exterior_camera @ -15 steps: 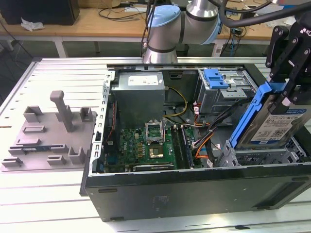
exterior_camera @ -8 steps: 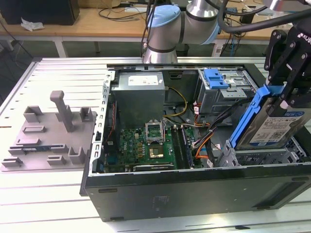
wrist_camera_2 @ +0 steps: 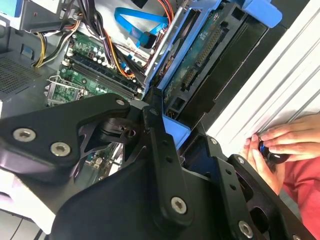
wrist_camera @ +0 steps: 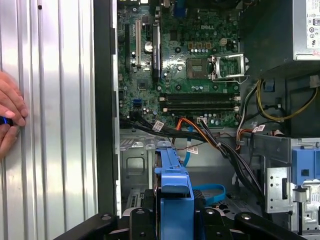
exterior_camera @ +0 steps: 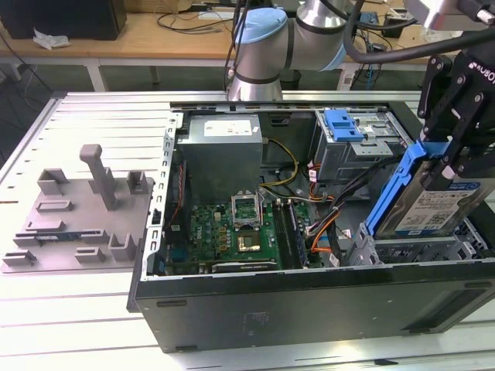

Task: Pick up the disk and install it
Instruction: 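Insert the disk into the insertion slot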

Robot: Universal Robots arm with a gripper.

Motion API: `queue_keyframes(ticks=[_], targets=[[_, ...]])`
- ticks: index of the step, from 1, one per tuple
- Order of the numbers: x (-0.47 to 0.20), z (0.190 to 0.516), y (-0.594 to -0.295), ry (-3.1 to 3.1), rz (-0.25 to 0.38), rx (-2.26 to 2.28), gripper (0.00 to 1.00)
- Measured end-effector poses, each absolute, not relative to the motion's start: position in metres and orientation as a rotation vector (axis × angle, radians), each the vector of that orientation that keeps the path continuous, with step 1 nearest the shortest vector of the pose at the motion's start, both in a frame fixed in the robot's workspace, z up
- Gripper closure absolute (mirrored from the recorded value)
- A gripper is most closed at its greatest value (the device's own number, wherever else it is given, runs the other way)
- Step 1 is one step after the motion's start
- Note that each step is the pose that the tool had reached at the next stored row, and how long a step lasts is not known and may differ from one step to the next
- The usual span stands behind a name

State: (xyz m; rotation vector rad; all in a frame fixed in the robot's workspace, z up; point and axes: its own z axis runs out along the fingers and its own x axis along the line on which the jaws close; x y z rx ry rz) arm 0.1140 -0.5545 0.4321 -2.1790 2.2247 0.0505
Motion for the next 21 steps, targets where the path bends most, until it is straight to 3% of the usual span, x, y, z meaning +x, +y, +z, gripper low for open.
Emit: queue_keyframes(ticks=[21], targets=[[0.114,0.408,-0.555,2.228,0.051,-2.176,0.64]])
